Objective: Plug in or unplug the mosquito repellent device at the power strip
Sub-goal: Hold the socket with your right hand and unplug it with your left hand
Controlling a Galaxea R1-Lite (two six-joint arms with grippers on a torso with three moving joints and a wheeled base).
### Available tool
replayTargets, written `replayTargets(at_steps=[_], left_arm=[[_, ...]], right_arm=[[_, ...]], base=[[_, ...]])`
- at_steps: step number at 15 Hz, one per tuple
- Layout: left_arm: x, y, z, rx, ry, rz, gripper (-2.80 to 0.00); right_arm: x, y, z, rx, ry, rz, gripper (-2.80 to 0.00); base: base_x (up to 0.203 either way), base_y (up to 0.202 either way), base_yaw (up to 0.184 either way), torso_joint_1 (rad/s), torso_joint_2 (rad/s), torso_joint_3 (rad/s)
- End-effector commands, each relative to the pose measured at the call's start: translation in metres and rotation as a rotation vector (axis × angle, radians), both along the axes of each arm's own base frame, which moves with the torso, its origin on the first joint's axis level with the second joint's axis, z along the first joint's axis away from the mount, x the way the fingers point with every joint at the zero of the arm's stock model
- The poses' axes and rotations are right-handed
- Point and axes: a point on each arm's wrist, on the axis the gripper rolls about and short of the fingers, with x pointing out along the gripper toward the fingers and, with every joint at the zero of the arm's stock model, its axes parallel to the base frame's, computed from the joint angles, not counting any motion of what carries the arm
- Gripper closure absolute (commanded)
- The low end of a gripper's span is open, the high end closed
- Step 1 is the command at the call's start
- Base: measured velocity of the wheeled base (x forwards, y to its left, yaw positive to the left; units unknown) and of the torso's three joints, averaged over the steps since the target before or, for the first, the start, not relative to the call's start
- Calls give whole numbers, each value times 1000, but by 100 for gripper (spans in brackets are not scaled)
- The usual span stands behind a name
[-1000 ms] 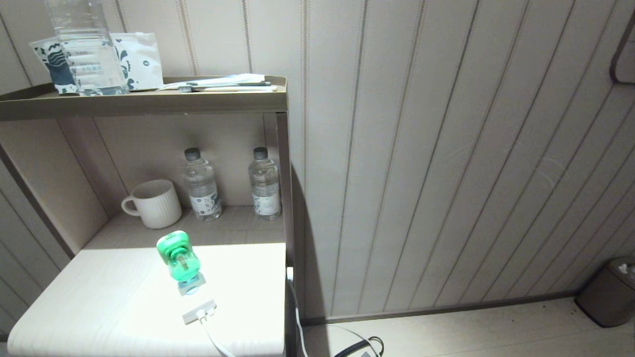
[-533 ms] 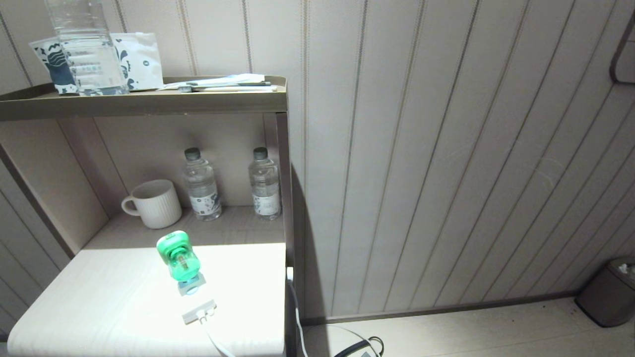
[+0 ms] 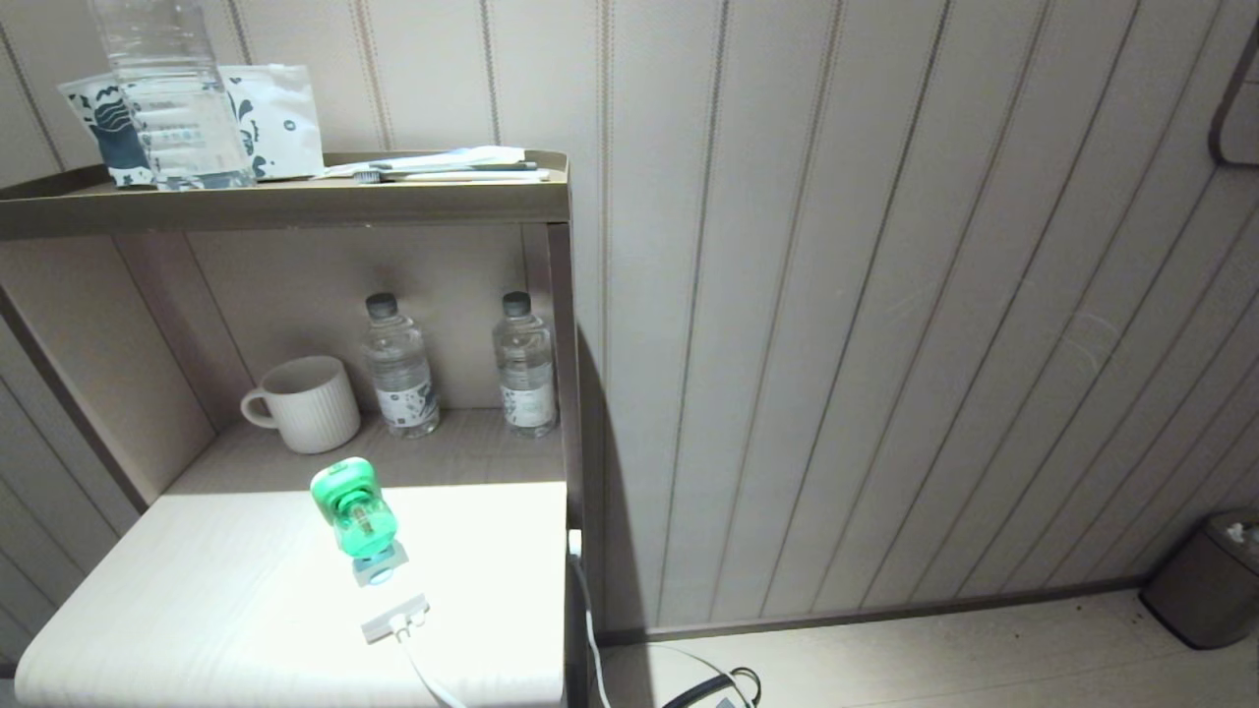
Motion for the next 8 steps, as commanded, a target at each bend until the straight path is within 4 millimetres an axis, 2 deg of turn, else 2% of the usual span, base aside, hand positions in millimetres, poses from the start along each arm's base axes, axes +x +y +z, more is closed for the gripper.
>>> replayTargets(at_steps=[1, 8], left_arm=[[0, 0, 0, -1, -1, 1, 0], [0, 0, 0, 1, -1, 1, 0]], right_arm=[[0, 0, 0, 0, 2, 1, 0], [0, 0, 0, 0, 2, 1, 0]], base=[[0, 0, 0, 0, 0, 0], [0, 0, 0, 0, 0, 0]])
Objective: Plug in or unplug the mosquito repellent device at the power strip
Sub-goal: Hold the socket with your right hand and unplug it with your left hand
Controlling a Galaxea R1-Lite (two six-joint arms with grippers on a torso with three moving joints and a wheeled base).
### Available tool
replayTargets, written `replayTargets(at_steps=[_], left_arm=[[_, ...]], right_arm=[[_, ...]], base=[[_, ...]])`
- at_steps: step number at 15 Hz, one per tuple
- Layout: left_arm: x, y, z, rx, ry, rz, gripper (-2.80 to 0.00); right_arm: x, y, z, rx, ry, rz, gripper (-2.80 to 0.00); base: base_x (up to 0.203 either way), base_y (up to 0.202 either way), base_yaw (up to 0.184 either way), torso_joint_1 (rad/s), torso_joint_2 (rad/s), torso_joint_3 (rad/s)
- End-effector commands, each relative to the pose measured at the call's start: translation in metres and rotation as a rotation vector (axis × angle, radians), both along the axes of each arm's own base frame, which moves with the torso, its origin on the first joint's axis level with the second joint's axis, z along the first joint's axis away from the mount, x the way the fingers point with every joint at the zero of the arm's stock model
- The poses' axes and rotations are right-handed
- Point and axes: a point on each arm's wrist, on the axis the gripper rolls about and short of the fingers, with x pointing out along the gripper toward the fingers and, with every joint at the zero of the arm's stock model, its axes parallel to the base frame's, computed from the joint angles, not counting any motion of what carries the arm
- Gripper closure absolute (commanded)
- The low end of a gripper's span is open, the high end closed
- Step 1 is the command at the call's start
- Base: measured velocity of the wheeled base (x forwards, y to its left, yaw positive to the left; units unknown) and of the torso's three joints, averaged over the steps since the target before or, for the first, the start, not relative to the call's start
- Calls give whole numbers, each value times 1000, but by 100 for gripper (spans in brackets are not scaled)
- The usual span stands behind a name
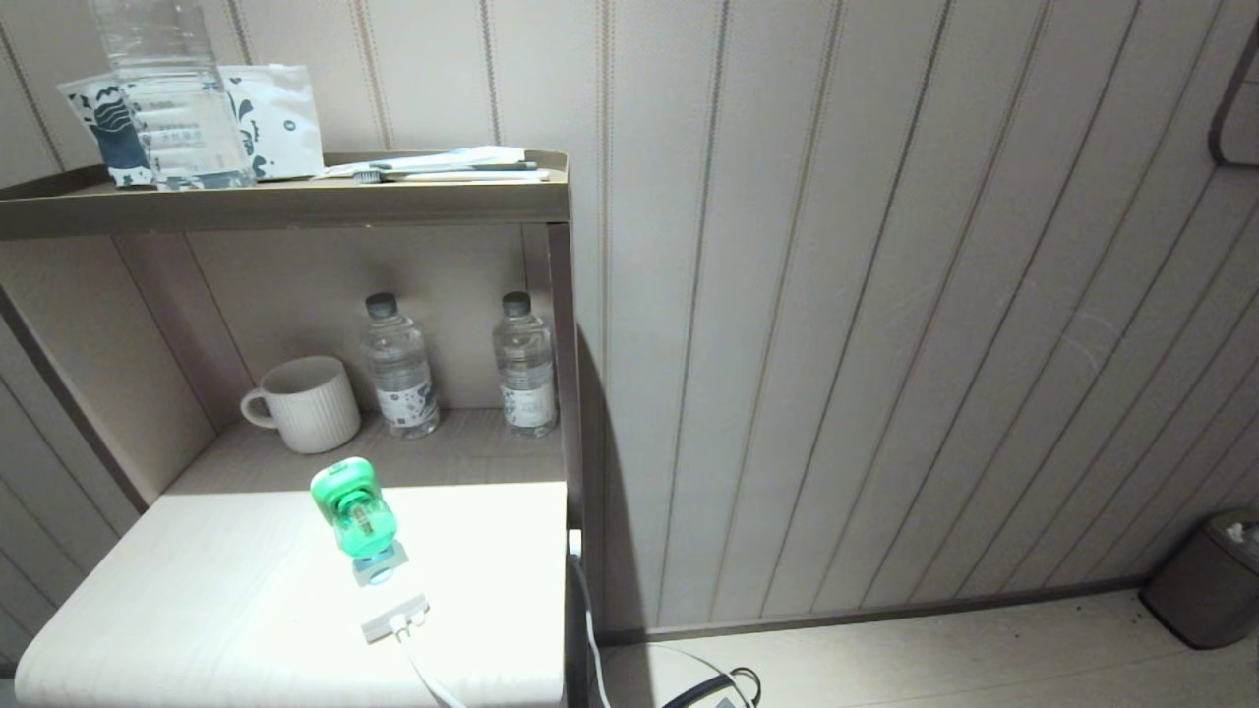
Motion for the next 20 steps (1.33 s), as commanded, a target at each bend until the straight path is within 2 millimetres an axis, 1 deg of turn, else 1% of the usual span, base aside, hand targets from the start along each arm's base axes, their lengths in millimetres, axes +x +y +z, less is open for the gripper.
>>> replayTargets(at_steps=[1, 4, 6, 8, 11, 12, 14, 17, 18, 20], left_arm=[[0, 0, 0, 1, -1, 0, 0], [0, 0, -1, 19, 35, 6, 0], [-10, 0, 21, 20, 46, 4, 0], [-20, 0, 38, 21, 119, -8, 0], [-14, 0, 59, 21, 190, -8, 0], [-13, 0, 71, 21, 188, -13, 0], [-11, 0, 79, 22, 195, -18, 0], [5, -1, 105, 18, 274, -61, 0], [6, -2, 110, 16, 299, -75, 0], [6, -2, 110, 16, 309, -91, 0]], right_arm=[[0, 0, 1, -7, 0, 3, 0], [0, 0, 0, 1, -1, 2, 0], [0, 0, 0, 1, -1, 2, 0], [0, 0, 0, 1, -1, 2, 0], [0, 0, 0, 1, -1, 2, 0], [0, 0, 0, 1, -1, 2, 0], [0, 0, 0, 1, -1, 2, 0], [0, 0, 0, 1, -1, 2, 0], [0, 0, 0, 1, -1, 2, 0], [0, 0, 0, 1, -1, 1, 0]], base=[[0, 0, 0, 0, 0, 0], [0, 0, 0, 0, 0, 0], [0, 0, 0, 0, 0, 0], [0, 0, 0, 0, 0, 0], [0, 0, 0, 0, 0, 0], [0, 0, 0, 0, 0, 0], [0, 0, 0, 0, 0, 0], [0, 0, 0, 0, 0, 0], [0, 0, 0, 0, 0, 0], [0, 0, 0, 0, 0, 0]])
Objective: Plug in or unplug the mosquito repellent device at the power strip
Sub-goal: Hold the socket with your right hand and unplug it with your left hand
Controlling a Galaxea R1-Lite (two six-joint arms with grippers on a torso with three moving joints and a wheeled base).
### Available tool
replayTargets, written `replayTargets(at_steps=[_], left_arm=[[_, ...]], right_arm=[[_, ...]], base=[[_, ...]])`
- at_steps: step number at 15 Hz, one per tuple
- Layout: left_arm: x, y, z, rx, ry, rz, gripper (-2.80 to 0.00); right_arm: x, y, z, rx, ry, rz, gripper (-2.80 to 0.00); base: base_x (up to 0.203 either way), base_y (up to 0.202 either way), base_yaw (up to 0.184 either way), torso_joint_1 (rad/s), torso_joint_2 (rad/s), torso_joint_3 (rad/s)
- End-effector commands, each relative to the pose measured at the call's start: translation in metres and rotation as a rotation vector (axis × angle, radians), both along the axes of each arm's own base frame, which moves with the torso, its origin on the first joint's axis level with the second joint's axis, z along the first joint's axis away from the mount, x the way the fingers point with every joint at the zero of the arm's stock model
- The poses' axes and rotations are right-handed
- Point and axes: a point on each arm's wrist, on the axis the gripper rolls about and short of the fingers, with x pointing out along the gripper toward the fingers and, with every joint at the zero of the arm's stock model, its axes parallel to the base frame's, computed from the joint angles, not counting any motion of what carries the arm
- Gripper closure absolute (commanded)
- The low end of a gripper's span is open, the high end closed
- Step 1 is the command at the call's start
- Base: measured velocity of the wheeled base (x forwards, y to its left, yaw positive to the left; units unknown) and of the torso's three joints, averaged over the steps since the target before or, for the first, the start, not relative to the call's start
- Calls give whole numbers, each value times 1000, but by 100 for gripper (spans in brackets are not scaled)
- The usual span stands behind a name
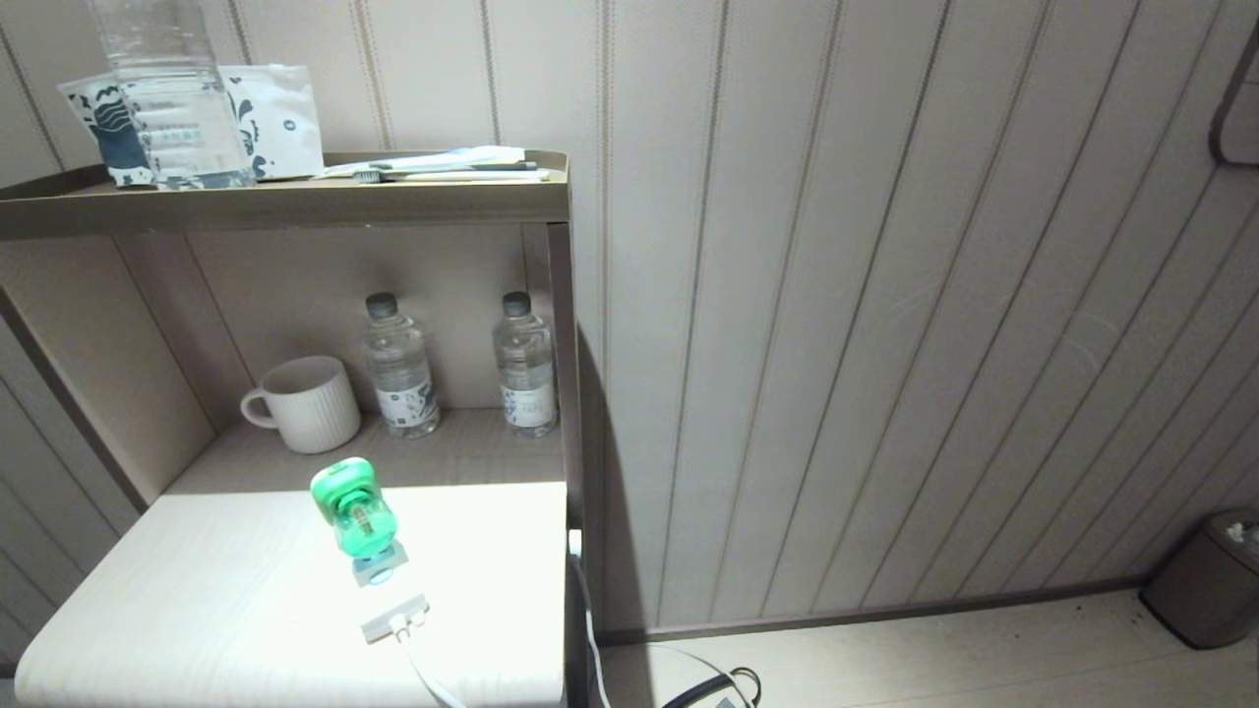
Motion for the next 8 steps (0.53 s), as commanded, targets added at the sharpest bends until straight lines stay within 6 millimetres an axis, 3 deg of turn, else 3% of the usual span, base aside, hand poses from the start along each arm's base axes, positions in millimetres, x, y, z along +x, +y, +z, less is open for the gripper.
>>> replayTargets(at_steps=[1, 5, 8], left_arm=[[7, 0, 3, -2, 33, -10, 0], [16, -1, 17, -6, 61, -23, 0], [25, -1, 39, -12, 193, -31, 0]], right_arm=[[0, 0, 0, 0, 0, 1, 0], [0, 0, 0, 0, 0, 1, 0], [0, 0, 0, 0, 0, 1, 0]], base=[[0, 0, 0, 0, 0, 0], [0, 0, 0, 0, 0, 0], [0, 0, 0, 0, 0, 0]])
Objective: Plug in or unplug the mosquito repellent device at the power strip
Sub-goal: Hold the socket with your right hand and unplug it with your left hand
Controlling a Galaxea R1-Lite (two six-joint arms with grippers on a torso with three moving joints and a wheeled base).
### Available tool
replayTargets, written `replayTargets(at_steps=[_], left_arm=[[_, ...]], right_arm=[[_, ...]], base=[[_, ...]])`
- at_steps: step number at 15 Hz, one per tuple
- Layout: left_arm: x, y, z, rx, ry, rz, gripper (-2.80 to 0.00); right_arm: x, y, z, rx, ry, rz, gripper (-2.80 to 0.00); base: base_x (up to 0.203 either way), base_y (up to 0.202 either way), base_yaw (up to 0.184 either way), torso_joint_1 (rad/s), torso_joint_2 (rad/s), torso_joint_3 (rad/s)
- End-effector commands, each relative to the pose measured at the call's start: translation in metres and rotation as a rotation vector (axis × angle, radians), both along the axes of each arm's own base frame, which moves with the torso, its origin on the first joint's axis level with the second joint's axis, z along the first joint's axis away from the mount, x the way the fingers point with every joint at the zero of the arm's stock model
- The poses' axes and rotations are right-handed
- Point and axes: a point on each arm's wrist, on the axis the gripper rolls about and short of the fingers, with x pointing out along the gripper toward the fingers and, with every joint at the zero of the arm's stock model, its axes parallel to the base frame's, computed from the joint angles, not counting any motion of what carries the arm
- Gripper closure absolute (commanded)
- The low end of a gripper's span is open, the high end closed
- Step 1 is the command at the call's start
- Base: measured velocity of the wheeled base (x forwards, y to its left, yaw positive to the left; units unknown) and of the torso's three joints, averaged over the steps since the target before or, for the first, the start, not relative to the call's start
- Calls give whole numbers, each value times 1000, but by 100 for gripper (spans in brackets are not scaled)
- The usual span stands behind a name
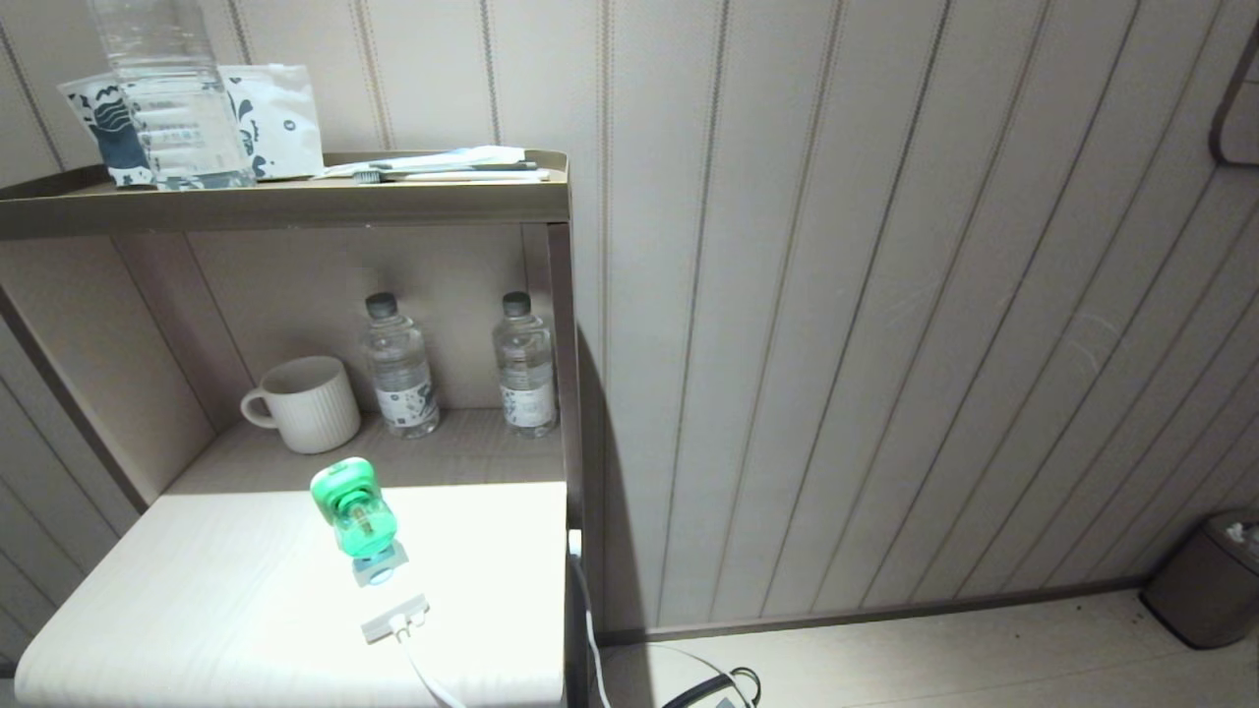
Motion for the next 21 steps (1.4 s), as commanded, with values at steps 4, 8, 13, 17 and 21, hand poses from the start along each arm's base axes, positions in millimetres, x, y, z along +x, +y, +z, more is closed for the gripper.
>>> replayTargets(at_steps=[4, 8, 13, 17, 21], left_arm=[[17, -2, 29, -55, 382, -95, 0], [61, -4, 40, -138, 636, -105, 0], [109, -9, 66, -281, 846, -117, 0], [149, -40, 67, -376, 1025, -104, 0], [183, -65, 59, -384, 1083, -2, 0]], right_arm=[[0, 0, 0, 0, 0, 0, 0], [0, 0, 0, 0, 0, 0, 0], [0, 0, 0, 0, 0, 0, 0], [0, 0, 0, 0, 0, 0, 0], [0, 0, 0, 0, 0, 0, 0]], base=[[0, 0, 0, 0, 0, 0], [0, 0, 0, 0, 0, 0], [0, 0, 0, 0, 0, 0], [0, 0, 0, 0, 0, 0], [0, 0, 0, 0, 0, 0]])
